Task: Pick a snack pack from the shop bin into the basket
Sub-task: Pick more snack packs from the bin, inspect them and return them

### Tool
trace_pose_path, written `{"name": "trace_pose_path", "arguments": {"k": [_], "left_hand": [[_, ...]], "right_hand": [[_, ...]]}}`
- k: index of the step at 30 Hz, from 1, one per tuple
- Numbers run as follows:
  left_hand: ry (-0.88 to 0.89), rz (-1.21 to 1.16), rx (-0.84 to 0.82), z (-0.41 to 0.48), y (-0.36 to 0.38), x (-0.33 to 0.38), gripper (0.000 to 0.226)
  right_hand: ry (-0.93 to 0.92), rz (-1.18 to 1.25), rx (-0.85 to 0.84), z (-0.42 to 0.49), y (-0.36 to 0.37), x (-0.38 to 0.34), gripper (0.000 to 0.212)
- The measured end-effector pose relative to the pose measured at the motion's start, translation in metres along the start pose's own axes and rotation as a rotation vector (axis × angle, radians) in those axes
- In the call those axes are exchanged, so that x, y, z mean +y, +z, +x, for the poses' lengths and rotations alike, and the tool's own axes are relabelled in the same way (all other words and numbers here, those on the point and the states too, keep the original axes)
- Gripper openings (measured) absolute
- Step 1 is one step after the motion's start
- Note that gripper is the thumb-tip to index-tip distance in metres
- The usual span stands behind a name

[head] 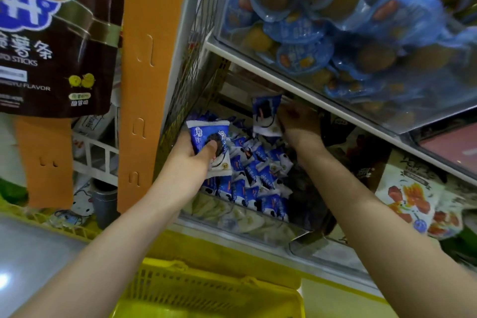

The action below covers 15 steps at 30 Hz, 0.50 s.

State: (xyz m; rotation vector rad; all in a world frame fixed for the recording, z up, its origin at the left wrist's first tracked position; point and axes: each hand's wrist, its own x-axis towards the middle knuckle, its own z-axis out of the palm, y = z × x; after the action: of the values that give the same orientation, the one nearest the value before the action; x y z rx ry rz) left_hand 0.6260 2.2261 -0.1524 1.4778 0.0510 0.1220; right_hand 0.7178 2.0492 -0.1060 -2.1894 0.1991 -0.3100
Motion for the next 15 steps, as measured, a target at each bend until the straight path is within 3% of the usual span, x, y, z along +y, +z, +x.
{"name": "trace_pose_path", "arguments": {"k": [3, 6, 9, 12, 15], "left_hand": [[-0.094, -0.087, -0.004, 0.0, 0.003, 0.002, 0.024], [-0.215, -0.281, -0.134, -0.007, 0.007, 0.008, 0.061], [-0.187, -0.339, -0.253, -0.019, 0.015, 0.01, 0.069], [-0.182, -0.327, -0.175, -0.023, 0.017, 0.007, 0.052], [-0.236, -0.439, -0.16, -0.022, 0.014, 0.007, 0.044]], "right_hand": [[0.172, 0.368, -0.282, -0.046, -0.017, -0.008, 0.015], [0.212, 0.415, -0.503, -0.074, -0.021, -0.008, 0.019], [0.149, 0.367, -0.465, -0.092, -0.015, -0.011, 0.017], [0.026, 0.25, -0.35, -0.095, -0.012, -0.012, 0.016], [0.149, 0.246, -0.447, -0.093, -0.012, -0.011, 0.028]]}}
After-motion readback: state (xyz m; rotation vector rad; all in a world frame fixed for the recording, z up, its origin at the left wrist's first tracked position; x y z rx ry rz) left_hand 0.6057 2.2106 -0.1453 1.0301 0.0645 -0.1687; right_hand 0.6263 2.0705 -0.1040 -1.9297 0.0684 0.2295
